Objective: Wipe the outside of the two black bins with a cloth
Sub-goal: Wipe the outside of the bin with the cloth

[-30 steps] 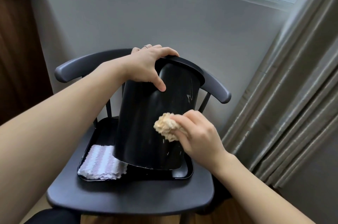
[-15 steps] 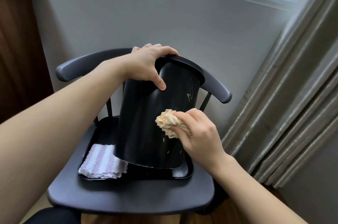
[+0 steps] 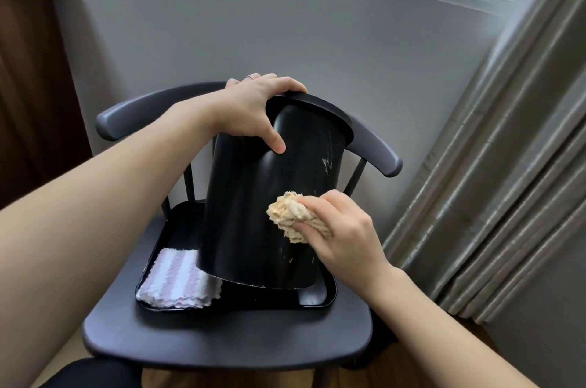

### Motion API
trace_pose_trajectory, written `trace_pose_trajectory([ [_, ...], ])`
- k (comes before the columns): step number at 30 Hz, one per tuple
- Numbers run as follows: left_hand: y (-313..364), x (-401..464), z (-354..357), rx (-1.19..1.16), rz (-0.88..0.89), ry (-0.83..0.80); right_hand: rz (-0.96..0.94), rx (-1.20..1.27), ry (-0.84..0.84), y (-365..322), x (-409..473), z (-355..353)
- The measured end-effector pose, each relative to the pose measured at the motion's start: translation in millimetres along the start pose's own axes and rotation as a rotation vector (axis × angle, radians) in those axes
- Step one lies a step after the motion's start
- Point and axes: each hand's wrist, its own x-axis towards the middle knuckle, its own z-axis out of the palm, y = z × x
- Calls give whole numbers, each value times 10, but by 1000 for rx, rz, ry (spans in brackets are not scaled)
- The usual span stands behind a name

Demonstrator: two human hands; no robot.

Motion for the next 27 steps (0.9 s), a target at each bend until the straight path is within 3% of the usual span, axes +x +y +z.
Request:
trace_pose_trajectory([
  [6, 11, -7, -8, -15, 0, -2, -103, -3, -86, -58, -221, 27],
  [11, 16, -16, -2, -5, -3, 0, 63, -15, 8, -49, -10, -33],
  [14, 12, -23, -8, -7, -7, 0, 67, 41, -27, -119, -107, -7],
  [22, 7, -33, -22, -32, -9, -9, -233, -59, -116, -103, -228, -16],
  [27, 8, -40, -27, -26, -11, -5, -81, -30, 26, -10, -164, -11],
])
